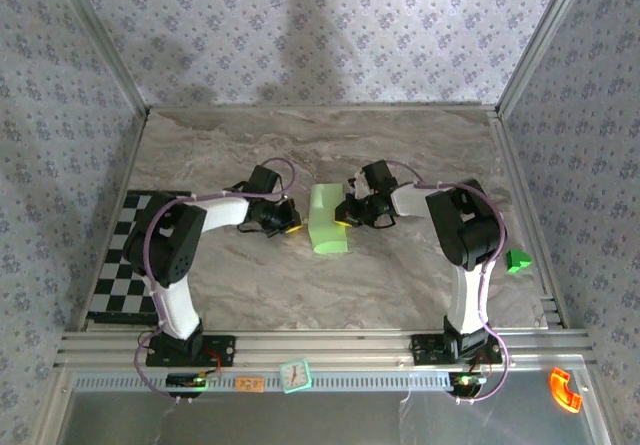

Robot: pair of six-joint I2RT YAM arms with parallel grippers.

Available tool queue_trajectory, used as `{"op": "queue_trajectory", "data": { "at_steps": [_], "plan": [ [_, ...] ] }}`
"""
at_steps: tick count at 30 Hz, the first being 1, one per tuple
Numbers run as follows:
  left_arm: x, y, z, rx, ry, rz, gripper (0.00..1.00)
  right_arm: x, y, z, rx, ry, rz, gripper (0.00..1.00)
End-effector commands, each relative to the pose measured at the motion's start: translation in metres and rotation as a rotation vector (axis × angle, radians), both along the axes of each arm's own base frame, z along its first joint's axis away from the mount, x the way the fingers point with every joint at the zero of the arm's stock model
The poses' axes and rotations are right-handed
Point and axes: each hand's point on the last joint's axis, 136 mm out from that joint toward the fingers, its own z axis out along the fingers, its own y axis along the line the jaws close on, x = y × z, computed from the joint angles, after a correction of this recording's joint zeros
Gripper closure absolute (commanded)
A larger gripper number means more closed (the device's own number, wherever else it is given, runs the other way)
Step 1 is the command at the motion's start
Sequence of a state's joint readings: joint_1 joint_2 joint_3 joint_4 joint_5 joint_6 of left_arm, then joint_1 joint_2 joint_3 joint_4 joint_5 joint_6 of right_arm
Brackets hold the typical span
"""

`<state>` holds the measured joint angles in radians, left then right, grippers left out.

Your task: Fold a paper plane with a square sheet of paper (pick it up from the middle)

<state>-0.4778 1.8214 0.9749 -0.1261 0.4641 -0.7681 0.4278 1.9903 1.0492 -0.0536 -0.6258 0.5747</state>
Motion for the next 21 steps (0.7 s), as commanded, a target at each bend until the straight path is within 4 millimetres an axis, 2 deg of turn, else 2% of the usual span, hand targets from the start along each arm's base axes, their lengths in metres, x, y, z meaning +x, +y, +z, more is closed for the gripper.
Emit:
{"op": "queue_trajectory", "data": {
  "at_steps": [1,5,8,17,21],
  "plan": [
    [0.006,-0.023,0.032,-0.085,-0.081,-0.05,1.0,-0.068,-0.078,-0.106,-0.431,0.256,-0.041,0.93],
    [0.009,-0.052,0.034,-0.115,-0.101,-0.109,1.0,-0.067,-0.078,-0.105,-0.427,0.253,-0.043,0.93],
    [0.018,-0.058,0.026,-0.104,-0.09,-0.107,1.0,-0.067,-0.078,-0.105,-0.426,0.253,-0.043,0.94],
    [0.038,-0.052,0.005,-0.077,-0.069,-0.071,1.0,-0.067,-0.079,-0.106,-0.43,0.252,-0.044,0.93],
    [0.039,-0.036,-0.007,-0.044,-0.046,-0.039,1.0,-0.067,-0.081,-0.106,-0.433,0.253,-0.047,0.94]
  ]
}}
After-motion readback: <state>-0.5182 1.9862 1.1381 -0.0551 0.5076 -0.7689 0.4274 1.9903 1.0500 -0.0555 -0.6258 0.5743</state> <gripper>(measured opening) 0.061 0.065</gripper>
